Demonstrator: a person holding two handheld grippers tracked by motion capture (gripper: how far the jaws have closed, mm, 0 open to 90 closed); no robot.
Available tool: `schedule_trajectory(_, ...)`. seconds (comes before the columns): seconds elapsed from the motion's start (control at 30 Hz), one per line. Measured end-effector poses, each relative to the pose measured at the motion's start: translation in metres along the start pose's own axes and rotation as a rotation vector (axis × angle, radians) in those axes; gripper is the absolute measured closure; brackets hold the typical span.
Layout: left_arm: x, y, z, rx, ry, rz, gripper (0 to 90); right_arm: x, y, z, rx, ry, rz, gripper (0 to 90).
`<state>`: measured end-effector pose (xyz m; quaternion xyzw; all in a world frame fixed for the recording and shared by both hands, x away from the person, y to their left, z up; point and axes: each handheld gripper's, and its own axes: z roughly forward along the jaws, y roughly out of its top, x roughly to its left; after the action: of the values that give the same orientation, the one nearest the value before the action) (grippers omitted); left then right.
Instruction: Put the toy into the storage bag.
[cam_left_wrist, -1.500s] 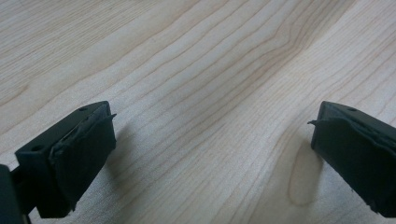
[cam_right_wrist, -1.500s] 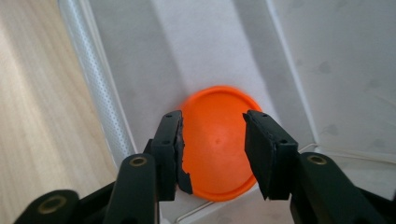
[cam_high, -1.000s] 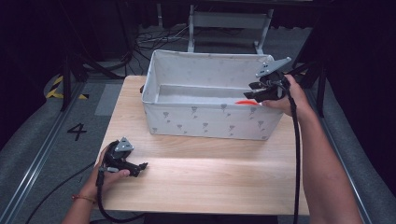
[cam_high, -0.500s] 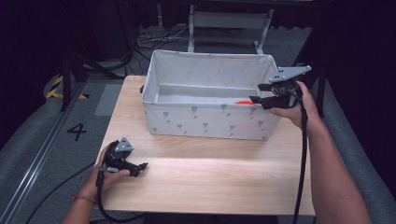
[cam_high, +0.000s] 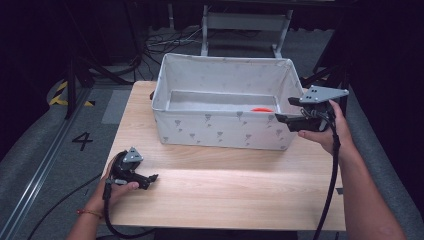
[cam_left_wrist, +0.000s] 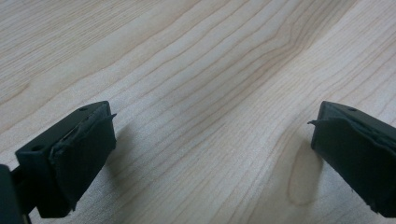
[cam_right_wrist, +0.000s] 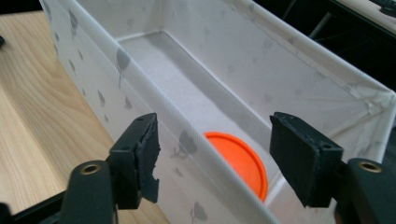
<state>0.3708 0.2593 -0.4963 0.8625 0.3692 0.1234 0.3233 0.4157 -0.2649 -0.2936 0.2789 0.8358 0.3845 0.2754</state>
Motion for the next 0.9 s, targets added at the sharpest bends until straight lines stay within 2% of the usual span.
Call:
schedule_trajectory(0.13,0.000,0.000,0.000,-0.001,0.002,-0.004,0.2,0.005,-0.009,-0.003,-0.018,0.015,-0.007,30.9)
schedule_trajectory(0.23,0.000,0.000,0.000,-0.001,0.002,-0.004,0.2,0.011,-0.020,-0.007,-0.030,-0.010,0.000,26.7)
schedule_trajectory(0.33,0.000,0.000,0.000,-0.001,0.002,-0.004,0.2,0.014,-0.028,-0.010,-0.041,-0.003,0.002,25.1)
schedule_trajectory(0.43,0.000,0.000,0.000,-0.001,0.002,-0.004,0.2,0.016,-0.034,-0.012,-0.044,-0.015,-0.003,24.6)
schedule_trajectory(0.6,0.000,0.000,0.000,-0.001,0.002,-0.004,0.2,0.023,-0.049,-0.016,-0.041,-0.027,-0.009,24.4)
schedule_trajectory(0.9,0.000,0.000,0.000,-0.001,0.002,-0.004,0.2,0.030,-0.076,-0.015,-0.006,-0.033,-0.012,24.2)
